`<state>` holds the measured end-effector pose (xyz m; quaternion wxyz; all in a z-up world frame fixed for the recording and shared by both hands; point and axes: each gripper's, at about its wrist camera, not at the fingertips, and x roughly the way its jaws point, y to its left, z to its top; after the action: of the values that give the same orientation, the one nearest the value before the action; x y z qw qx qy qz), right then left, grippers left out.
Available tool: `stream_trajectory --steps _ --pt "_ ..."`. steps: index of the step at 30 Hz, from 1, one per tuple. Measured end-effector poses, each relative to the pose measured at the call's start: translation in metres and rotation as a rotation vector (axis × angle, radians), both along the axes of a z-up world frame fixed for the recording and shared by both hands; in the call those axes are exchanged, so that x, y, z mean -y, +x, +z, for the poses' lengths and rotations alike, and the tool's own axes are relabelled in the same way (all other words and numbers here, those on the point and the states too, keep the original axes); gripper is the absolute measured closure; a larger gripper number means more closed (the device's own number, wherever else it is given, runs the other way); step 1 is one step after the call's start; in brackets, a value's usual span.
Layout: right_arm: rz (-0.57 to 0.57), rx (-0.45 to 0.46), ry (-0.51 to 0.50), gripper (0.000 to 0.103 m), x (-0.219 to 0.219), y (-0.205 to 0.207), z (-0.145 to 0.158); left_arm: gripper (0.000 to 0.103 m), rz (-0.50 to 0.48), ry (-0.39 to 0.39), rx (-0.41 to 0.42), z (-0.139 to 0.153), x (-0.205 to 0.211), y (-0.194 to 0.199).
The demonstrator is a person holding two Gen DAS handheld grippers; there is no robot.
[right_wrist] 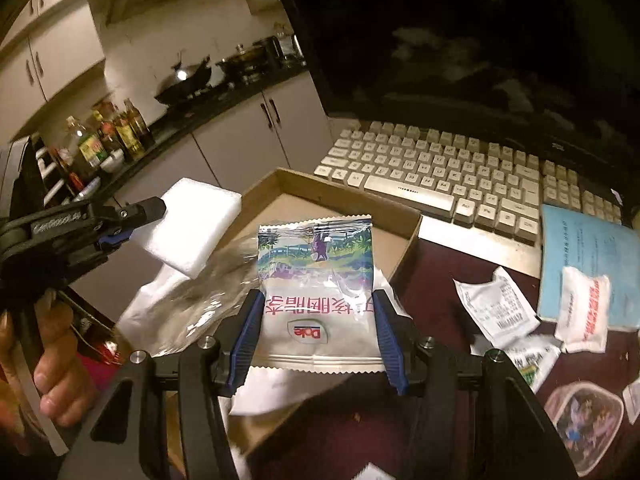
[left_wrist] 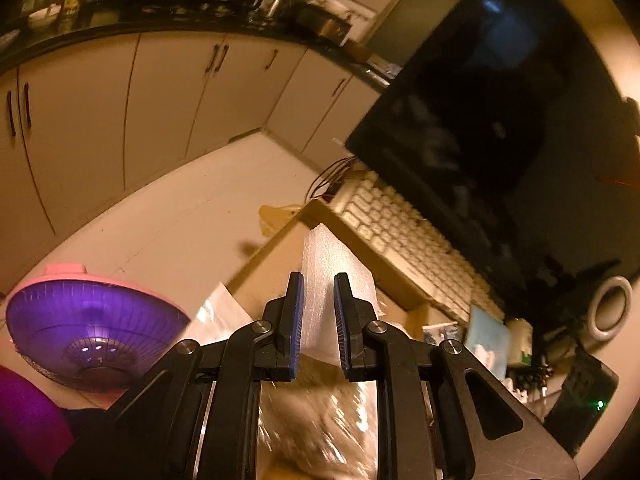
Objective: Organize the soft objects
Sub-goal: 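Lower foam sheet and snack packet into the box and open both tools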
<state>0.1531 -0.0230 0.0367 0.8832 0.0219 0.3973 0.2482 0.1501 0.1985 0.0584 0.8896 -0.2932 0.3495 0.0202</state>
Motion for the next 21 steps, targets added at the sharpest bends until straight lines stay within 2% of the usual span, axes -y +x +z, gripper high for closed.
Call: stream_trajectory --steps 6,11,14,16,18,21 --pt "-0.034 -0.049 -0.008 0.048 0.0 0.01 -0.013 0.089 0.043 0.074 -0.086 -0.023 -0.001 0.022" --pt "-0.006 -0.045 0.025 0.045 -0.002 0.008 -0.014 0.088 0.009 0.001 -0.111 -0.039 -0.004 0.028" --pt "0.027 -0.039 0.054 0.04 -0.003 0.007 -0.014 0.071 0.01 -0.069 -0.109 -0.042 -0.01 0.024" --pt "0.033 -0.029 0.096 0.037 0.002 0.005 -0.01 0.044 -0.011 -0.087 -0.074 -0.038 -0.008 0.019" --pt "0.026 -0.011 0.132 0.03 0.011 0.0 -0.003 0.04 -0.02 -0.059 -0.032 -0.031 -0.004 0.009" --pt "0.041 -0.019 0.193 0.03 0.03 -0.011 0.005 0.04 -0.032 -0.02 0.0 -0.018 0.006 -0.007"
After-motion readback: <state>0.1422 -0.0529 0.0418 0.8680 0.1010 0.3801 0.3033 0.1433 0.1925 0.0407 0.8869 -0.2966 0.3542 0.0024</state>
